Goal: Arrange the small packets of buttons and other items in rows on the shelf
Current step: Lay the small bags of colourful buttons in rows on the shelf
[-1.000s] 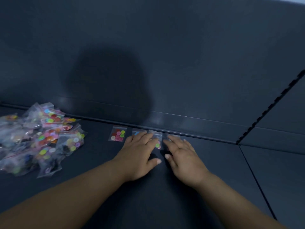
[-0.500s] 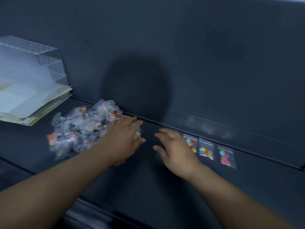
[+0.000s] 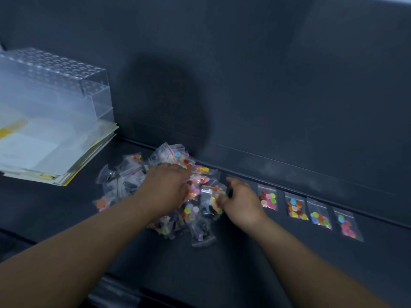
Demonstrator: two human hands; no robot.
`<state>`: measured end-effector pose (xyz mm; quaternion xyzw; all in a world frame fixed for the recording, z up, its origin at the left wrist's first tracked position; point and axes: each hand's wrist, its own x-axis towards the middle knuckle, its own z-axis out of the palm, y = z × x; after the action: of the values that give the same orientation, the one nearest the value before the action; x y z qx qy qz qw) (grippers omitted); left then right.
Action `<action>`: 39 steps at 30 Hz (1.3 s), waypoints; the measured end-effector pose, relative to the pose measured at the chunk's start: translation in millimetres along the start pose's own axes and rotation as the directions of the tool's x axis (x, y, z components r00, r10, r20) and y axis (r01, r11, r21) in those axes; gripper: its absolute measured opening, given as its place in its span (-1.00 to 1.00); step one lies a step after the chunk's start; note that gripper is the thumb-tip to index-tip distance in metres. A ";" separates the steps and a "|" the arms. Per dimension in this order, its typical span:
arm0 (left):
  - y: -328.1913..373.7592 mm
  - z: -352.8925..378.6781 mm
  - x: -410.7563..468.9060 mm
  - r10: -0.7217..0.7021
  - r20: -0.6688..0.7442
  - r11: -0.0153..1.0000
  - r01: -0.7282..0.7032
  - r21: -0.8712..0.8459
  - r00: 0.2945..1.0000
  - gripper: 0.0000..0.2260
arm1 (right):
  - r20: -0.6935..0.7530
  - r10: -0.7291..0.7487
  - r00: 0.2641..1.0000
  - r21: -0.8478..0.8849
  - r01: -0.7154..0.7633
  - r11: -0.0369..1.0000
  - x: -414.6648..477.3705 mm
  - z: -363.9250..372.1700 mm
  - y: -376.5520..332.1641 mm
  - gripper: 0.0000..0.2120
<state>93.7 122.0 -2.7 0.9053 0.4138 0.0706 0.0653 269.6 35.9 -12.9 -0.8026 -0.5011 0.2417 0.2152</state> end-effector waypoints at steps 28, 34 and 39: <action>-6.9 2.2 38.4 -0.026 0.038 0.974 0.034 -0.224 0.999 -0.78 | 0.098 0.229 0.968 0.791 -0.216 0.573 -0.8 -3.6 -15.5 -0.90; 3.6 -3.4 41.6 -0.052 0.048 0.981 0.060 -0.185 0.997 -0.88 | 0.039 0.217 0.975 0.851 -0.147 0.504 -5.5 -7.5 -14.0 -0.85; 10.5 2.8 41.8 -0.096 0.127 0.991 0.082 0.106 0.987 -0.80 | -0.030 0.234 0.972 0.854 -0.097 0.512 -11.5 -15.8 -5.7 -0.83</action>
<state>129.0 146.7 -0.5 0.8907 0.4516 -0.0131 0.0502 270.8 26.1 4.9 -0.6562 -0.2251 0.4160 0.5880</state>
